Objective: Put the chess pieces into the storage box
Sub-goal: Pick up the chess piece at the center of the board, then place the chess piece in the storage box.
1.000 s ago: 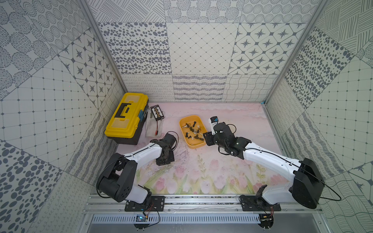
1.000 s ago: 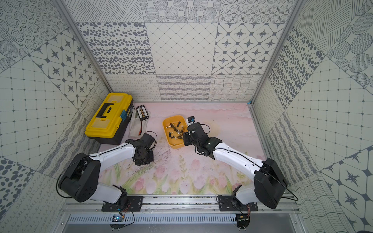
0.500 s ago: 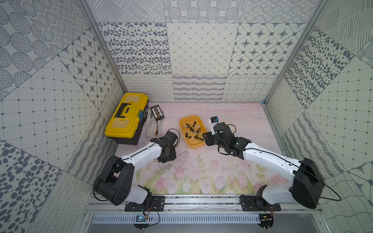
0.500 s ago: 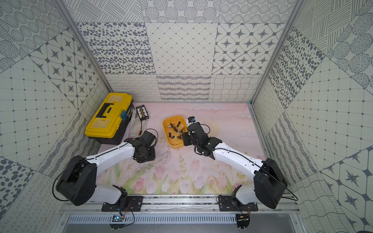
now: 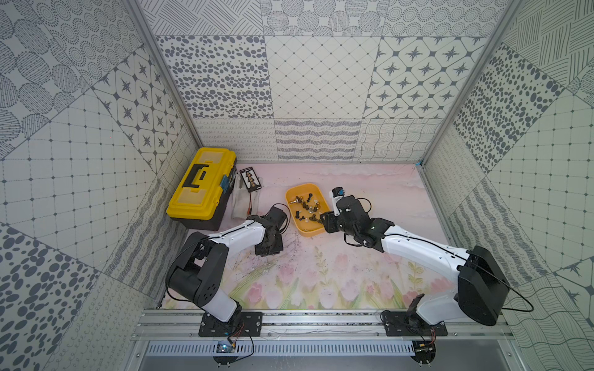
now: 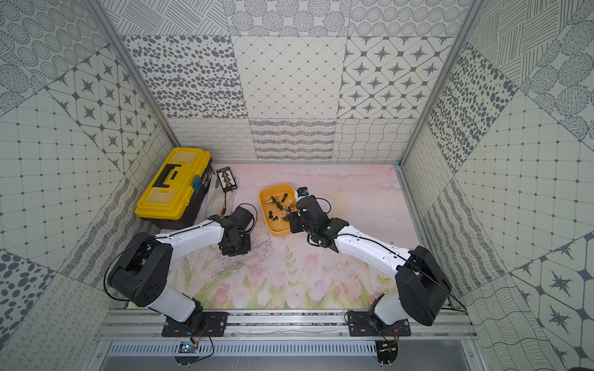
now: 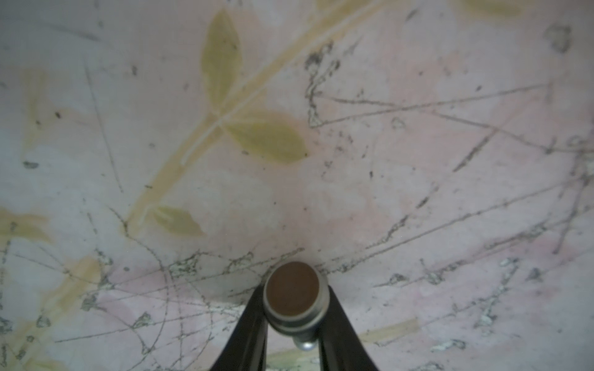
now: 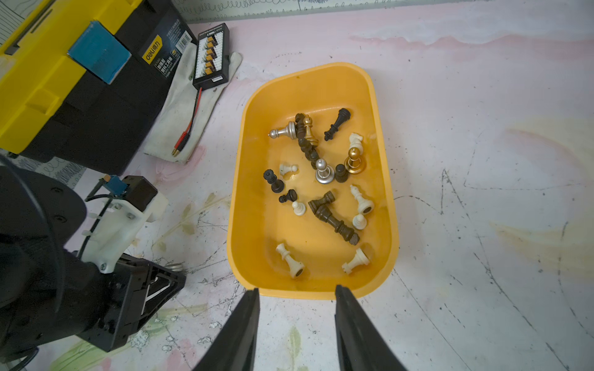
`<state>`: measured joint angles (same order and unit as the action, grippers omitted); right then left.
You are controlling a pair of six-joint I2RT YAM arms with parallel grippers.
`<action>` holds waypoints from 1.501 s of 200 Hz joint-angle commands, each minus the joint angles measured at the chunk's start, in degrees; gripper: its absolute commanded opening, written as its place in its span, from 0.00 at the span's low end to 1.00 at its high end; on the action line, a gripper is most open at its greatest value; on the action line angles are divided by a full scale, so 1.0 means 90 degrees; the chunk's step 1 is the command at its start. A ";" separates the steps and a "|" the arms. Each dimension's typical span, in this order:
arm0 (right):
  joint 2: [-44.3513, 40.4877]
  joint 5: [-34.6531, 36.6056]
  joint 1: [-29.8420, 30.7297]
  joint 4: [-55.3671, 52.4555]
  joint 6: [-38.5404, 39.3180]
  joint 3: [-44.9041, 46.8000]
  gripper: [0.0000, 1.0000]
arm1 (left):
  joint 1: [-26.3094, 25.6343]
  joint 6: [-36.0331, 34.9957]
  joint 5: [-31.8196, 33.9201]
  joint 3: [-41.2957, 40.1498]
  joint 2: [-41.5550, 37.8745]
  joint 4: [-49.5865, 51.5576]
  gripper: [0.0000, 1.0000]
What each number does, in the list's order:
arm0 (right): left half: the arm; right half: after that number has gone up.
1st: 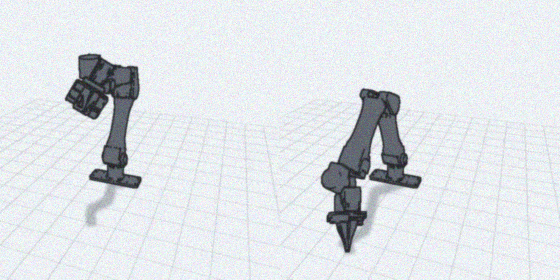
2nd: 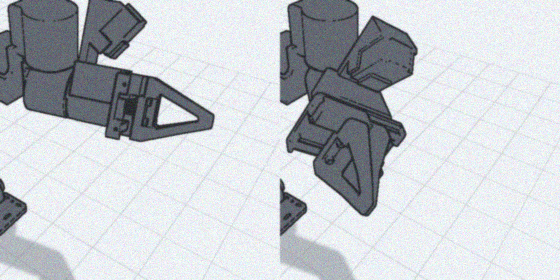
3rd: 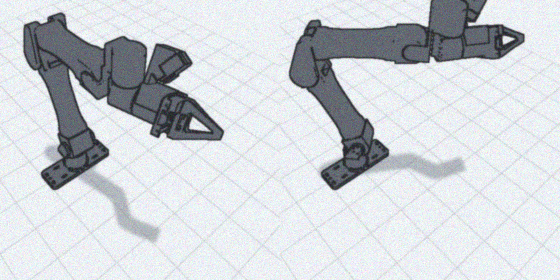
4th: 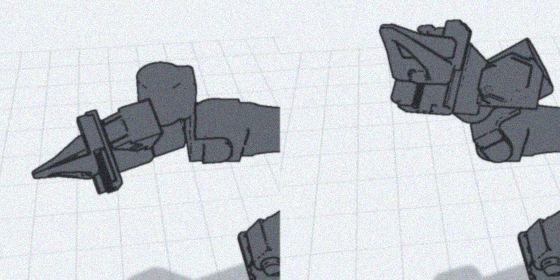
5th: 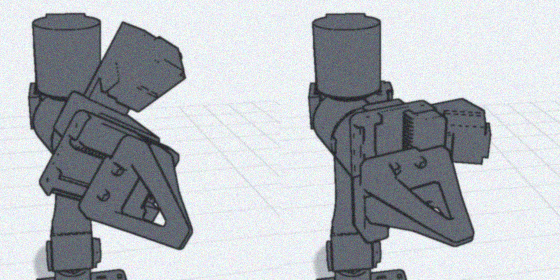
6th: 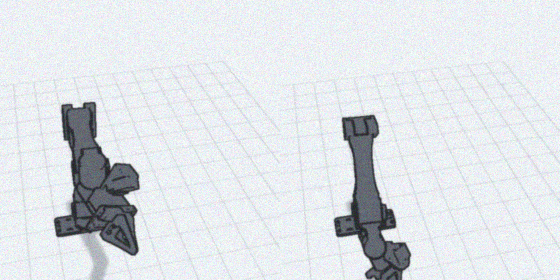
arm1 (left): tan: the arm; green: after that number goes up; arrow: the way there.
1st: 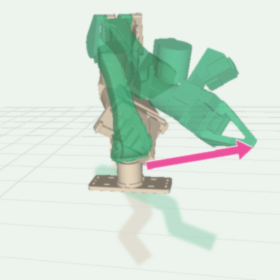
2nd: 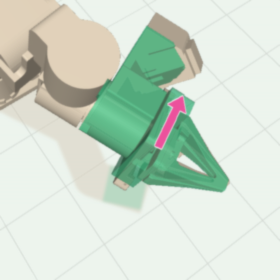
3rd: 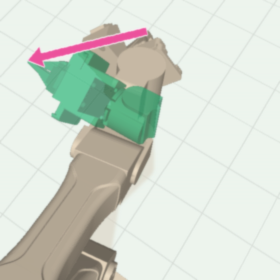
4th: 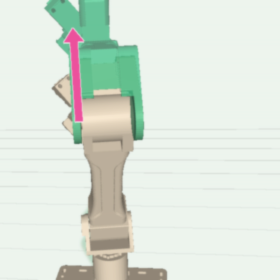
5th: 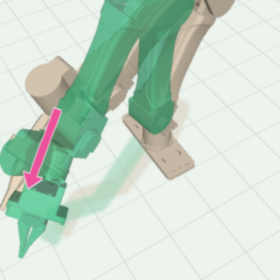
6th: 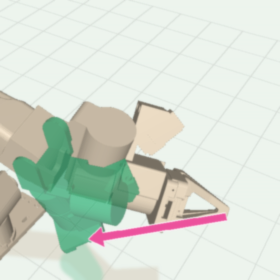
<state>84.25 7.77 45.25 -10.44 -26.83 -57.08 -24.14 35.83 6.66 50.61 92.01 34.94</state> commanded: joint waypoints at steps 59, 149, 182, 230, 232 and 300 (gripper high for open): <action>-0.0075 -0.0097 -0.0212 -0.0022 0.0079 -0.0613 0.44 | 0.0002 -0.0293 0.0160 0.0223 -0.0064 0.0223 0.00; -0.0486 0.0116 -0.0685 0.0563 0.0217 -0.0377 0.44 | -0.0051 -0.0595 0.0161 0.2011 -0.0285 0.0650 0.00; -0.0659 0.0407 -0.0926 0.0917 0.0333 -0.0130 0.44 | -0.0248 -0.0798 -0.0039 0.3138 0.0416 0.0523 0.00; -0.0815 0.0577 -0.1133 0.1155 0.0574 -0.0023 0.44 | -0.0613 -0.1081 -0.0482 0.5006 0.2119 0.0583 0.00; -0.0823 0.0581 -0.1140 0.1163 0.0590 0.0002 0.44 | -0.0617 -0.1086 -0.0499 0.5103 0.2198 0.0625 0.00; -0.0660 0.0270 -0.1578 0.1333 0.0654 0.0149 0.44 | -0.0714 -0.1228 -0.0377 0.6318 0.3589 0.0968 0.00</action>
<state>78.26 11.14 31.79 -1.69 -22.00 -56.10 -30.26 27.16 4.01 103.09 118.96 39.88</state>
